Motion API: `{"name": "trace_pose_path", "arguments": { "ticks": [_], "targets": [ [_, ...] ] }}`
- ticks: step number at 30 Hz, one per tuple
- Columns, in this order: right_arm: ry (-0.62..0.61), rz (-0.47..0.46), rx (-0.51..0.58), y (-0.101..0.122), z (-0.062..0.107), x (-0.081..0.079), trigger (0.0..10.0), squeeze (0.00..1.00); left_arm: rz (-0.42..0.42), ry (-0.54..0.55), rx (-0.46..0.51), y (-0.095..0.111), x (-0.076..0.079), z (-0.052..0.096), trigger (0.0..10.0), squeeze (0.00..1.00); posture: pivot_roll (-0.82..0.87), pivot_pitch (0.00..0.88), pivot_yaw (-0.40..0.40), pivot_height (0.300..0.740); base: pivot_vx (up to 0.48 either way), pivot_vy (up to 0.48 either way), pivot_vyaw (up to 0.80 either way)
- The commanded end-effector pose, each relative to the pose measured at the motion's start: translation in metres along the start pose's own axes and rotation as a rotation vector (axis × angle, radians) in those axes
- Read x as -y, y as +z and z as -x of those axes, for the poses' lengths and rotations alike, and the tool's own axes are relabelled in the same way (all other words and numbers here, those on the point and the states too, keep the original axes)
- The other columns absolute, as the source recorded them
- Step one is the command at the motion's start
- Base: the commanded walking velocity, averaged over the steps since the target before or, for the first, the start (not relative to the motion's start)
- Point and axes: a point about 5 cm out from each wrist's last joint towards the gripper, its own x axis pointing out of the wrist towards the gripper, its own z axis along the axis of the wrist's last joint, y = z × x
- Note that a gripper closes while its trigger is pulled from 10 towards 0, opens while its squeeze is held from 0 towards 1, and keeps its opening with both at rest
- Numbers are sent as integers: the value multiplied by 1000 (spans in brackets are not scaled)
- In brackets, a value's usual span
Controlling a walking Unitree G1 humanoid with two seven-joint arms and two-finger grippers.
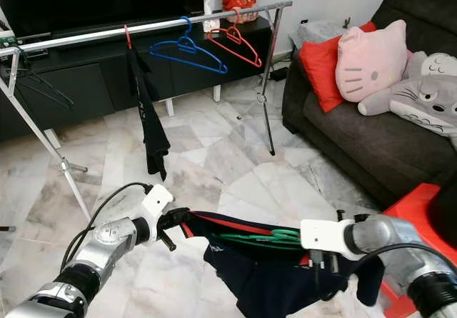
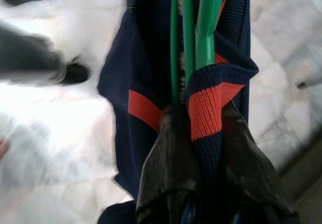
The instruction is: Hang hanger
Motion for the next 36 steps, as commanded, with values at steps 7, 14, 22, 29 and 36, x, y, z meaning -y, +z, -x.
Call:
{"name": "trace_pose_path", "arguments": {
  "ticks": [7,14,22,29,36],
  "targets": [
    [-51,-91,-42,6,-20,-5,0,0,44,-49,66,14,-1,5,10000,0,-166,0,-35,740,0,0,0],
    [-118,-216,-75,9,-41,-11,0,0,60,-171,115,28,11,4,10000,0,-162,0,-34,740,0,0,0],
    [-242,-365,-43,22,-59,-9,0,0,63,-298,126,39,27,4,10000,0,-148,0,-32,740,0,0,0],
    [-211,-512,145,49,-66,-4,0,0,69,-346,96,37,38,5,10000,0,-137,0,-34,740,0,0,0],
    [-186,-566,266,65,-67,1,0,0,88,-397,82,37,49,5,10000,514,-141,0,-34,740,0,0,0]
  ]
}}
